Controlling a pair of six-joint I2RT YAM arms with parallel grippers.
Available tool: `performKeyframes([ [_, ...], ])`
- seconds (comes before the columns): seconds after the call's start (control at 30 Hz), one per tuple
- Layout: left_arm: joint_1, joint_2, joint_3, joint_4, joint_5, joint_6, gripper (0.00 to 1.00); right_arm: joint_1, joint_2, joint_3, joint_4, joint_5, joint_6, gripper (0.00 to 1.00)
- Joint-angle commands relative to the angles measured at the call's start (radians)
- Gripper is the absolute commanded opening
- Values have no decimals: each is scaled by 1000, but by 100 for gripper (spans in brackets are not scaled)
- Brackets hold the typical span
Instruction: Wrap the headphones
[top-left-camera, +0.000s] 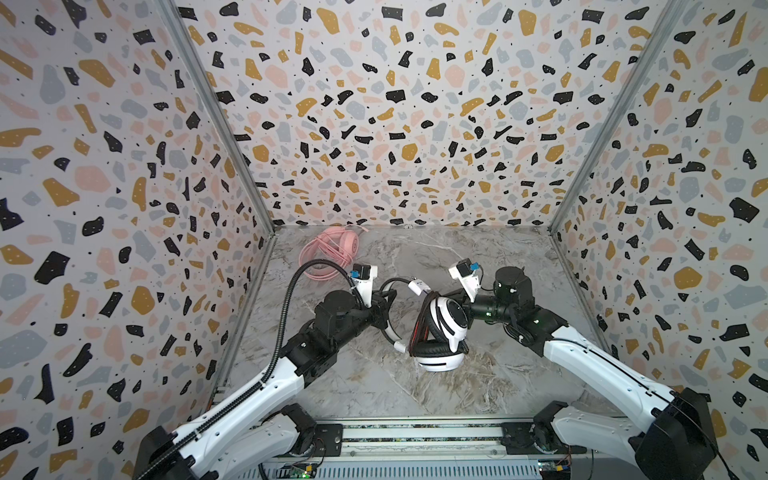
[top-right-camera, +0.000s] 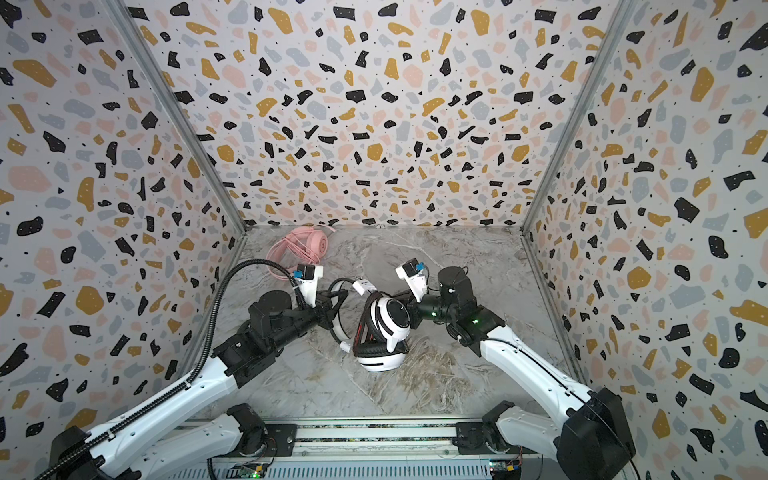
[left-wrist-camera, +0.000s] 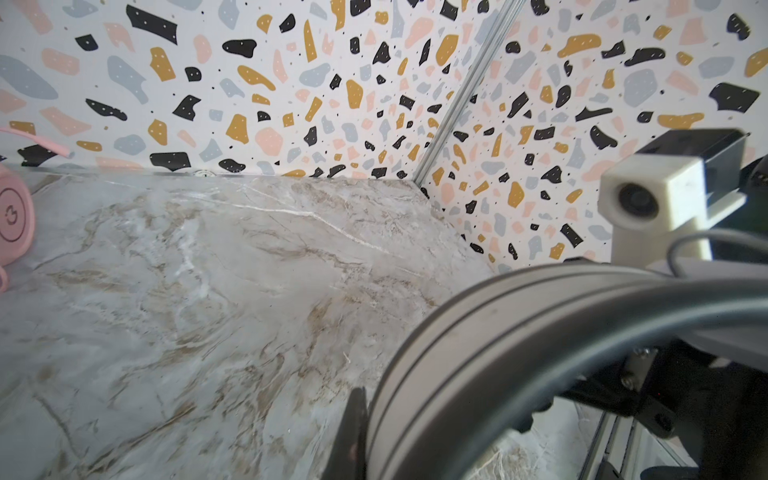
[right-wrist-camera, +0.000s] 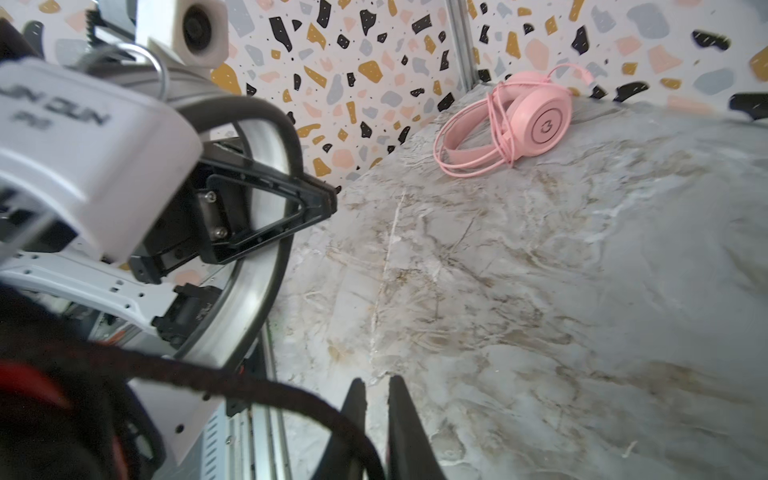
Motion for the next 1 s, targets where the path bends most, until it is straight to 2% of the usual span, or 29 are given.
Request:
performKeyframes([
  [0.0,0,-9,43,208,32,-70,0,-42,-59,-27,81,-113,66,19],
  [0.2,2,3,51,205,27,-69,0,-110,-90,-99,168,-187,130,32],
  [0.4,10,15,72,141,-63,-58,0,-141,-117,-150,135,-124,120,49],
  [0.47,12,23,78,122,-105,-63,0,-147,-129,-173,115,-77,110,54],
  [0.7,12,81,72,111,-181,-84,0,-152,-156,-258,69,49,97,56],
  [0.97,12,179,78,70,-307,-117,0,-160,-225,-315,-81,356,83,56],
])
